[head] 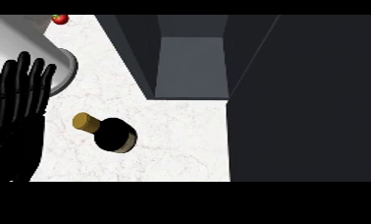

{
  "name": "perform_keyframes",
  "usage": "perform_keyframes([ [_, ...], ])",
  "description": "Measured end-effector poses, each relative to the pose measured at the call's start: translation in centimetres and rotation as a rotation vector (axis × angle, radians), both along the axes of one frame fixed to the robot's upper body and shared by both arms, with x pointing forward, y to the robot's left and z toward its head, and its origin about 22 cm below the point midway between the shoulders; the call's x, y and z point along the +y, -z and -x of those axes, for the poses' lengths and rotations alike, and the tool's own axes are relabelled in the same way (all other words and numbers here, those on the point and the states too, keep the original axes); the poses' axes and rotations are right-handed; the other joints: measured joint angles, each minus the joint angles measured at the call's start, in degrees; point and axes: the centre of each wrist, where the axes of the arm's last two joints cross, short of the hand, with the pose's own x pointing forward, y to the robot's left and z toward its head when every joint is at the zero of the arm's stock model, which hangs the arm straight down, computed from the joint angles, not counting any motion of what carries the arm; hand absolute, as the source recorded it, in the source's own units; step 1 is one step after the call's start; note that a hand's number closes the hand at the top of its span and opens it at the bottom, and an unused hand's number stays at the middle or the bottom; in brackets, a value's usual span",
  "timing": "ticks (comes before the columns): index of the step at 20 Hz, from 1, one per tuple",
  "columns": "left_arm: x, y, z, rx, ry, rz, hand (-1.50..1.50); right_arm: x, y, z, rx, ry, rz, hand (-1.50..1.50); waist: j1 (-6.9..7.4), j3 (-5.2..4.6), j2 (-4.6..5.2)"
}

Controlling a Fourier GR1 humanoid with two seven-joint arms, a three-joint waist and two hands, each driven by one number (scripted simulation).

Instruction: Pick up the wine, place it into the cabinet and close the cabinet

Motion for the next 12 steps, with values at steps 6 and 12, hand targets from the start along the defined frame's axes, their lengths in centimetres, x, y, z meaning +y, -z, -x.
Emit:
perform_keyframes([
  [6, -0.5, -0.4, -1.7, -0.024, -0.110, -0.043, -1.50, -0.5, -0.7, 1.5, -0.045, 0.011, 0.010, -1.50, -0.40, 0.92, -0.63],
  [12, -2.8, -0.1, -3.2, 0.128, -0.089, 0.225, -1.50, 0.2, -0.3, 3.0, 0.094, -0.203, -0.014, -1.50, -0.93, 1.09, -0.74],
])
